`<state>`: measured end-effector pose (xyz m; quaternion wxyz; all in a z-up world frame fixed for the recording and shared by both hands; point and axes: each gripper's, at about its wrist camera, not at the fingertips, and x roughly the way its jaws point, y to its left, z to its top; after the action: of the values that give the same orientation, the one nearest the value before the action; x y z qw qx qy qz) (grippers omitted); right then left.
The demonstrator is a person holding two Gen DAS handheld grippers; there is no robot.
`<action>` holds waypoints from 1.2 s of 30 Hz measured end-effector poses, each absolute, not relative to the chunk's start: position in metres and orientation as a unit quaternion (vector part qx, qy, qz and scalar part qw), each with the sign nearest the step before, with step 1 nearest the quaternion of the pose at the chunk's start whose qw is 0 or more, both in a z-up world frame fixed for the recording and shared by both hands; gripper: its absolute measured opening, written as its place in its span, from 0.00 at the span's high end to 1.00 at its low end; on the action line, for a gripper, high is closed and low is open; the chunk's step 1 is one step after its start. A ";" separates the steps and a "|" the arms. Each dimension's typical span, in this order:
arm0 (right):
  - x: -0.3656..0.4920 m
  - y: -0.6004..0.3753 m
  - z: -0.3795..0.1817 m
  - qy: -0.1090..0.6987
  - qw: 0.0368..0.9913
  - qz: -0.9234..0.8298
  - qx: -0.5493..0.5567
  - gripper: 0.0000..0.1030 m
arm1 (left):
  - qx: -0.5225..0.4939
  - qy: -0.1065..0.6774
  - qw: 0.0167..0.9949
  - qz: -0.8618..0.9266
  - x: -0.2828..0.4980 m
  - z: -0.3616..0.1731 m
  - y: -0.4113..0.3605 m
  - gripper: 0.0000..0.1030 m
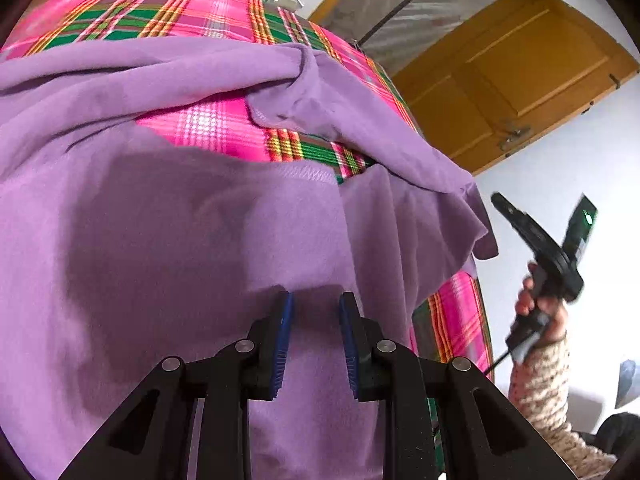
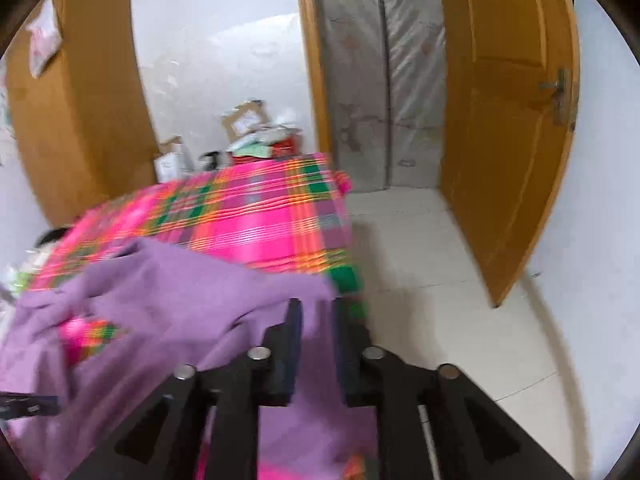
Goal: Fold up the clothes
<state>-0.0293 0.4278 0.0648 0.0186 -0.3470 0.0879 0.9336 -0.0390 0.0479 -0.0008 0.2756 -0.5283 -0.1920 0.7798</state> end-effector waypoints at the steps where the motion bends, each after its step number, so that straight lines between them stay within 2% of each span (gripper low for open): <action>1: -0.021 0.419 0.066 0.099 -0.008 0.933 -0.346 0.72 | -0.528 -0.194 0.274 0.780 -0.037 -0.001 0.045 0.76; 5: -0.001 0.384 0.062 0.103 -0.077 0.932 -0.340 0.66 | -0.525 -0.198 0.267 0.784 -0.026 0.000 0.034 0.76; 7: -0.005 0.371 0.054 0.086 -0.061 0.929 -0.354 0.60 | -0.524 -0.197 0.260 0.786 -0.020 0.001 0.028 0.76; 11: -0.015 0.357 0.035 0.054 -0.014 0.922 -0.382 0.61 | -0.522 -0.200 0.247 0.792 -0.010 0.002 0.014 0.76; 15: -0.015 0.362 0.027 0.060 0.011 0.921 -0.385 0.91 | -0.519 -0.210 0.239 0.794 -0.003 -0.001 -0.001 0.76; 16: -0.012 0.364 0.028 0.061 0.018 0.922 -0.383 0.94 | -0.519 -0.211 0.239 0.793 -0.002 -0.002 -0.002 0.76; 36: 0.075 0.407 0.077 0.093 0.117 0.938 -0.312 0.95 | -0.516 -0.220 0.247 0.790 0.007 -0.005 -0.012 0.76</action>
<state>0.0749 0.4070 0.0766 0.1173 -0.3117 0.0933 0.9383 0.0073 -0.0122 -0.0046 0.2468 -0.5160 -0.2204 0.7901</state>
